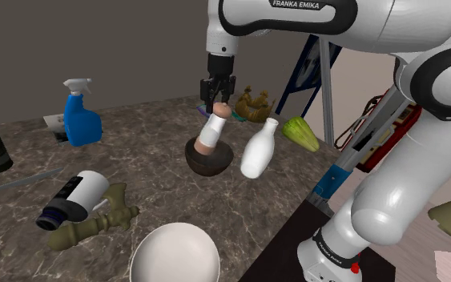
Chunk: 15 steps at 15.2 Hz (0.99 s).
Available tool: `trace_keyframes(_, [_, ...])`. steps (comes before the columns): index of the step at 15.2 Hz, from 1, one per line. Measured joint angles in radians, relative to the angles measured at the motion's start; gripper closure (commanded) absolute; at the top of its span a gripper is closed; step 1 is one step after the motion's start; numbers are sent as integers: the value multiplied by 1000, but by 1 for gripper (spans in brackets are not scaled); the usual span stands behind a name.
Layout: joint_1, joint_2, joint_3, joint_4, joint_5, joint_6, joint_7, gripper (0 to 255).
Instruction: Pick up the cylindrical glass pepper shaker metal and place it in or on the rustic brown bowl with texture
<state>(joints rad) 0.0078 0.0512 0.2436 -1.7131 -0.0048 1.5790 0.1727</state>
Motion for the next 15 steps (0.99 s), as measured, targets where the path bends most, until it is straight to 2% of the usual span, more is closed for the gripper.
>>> trace_keyframes(3, [0, 0, 0, -1, 0, 1, 0, 255])
trace_keyframes(4, [0, 0, 0, -1, 0, 1, 0, 0])
trace_keyframes(10, [0, 0, 0, -1, 0, 1, 0, 0])
trace_keyframes(15, [4, 42, 3, 165, -9, -122, 7, 0])
